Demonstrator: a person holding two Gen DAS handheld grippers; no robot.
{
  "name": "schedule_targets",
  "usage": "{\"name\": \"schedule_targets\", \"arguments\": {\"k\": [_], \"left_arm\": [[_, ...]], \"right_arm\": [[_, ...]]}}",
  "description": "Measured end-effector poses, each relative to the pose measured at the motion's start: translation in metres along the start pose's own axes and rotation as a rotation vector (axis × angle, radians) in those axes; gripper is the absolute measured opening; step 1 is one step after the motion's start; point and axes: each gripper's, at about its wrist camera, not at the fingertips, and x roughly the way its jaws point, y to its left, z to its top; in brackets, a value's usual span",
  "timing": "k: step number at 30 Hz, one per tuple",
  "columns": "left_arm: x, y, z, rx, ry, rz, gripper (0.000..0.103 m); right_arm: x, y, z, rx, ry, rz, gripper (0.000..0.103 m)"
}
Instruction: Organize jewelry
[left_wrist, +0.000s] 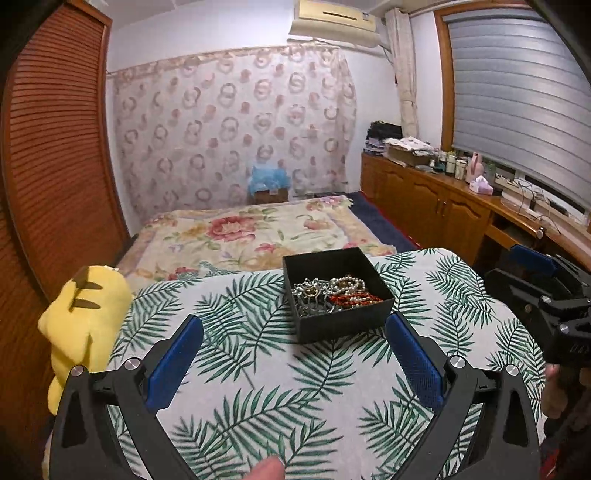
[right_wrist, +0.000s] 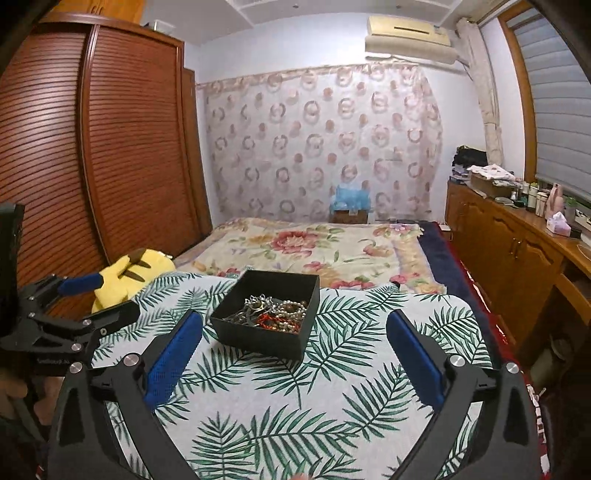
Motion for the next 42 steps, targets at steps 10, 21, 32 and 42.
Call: {"name": "schedule_targets", "arguments": {"k": [10, 21, 32, 42], "left_arm": [[-0.029, 0.009, -0.007, -0.028, -0.036, 0.032, 0.095], [-0.036, 0.008, -0.009, -0.031, -0.052, 0.026, 0.095], [-0.039, 0.010, -0.010, -0.033, -0.054, 0.024, 0.095], [-0.039, 0.009, -0.010, -0.031, -0.054, 0.021, 0.095]], "right_arm": [[-0.028, 0.006, -0.006, 0.026, -0.023, -0.033, 0.100], [-0.035, 0.007, -0.006, 0.020, -0.035, -0.054, 0.100], [-0.035, 0.007, -0.007, 0.020, -0.033, -0.054, 0.100], [-0.035, 0.007, -0.007, 0.018, -0.033, -0.055, 0.100]]}}
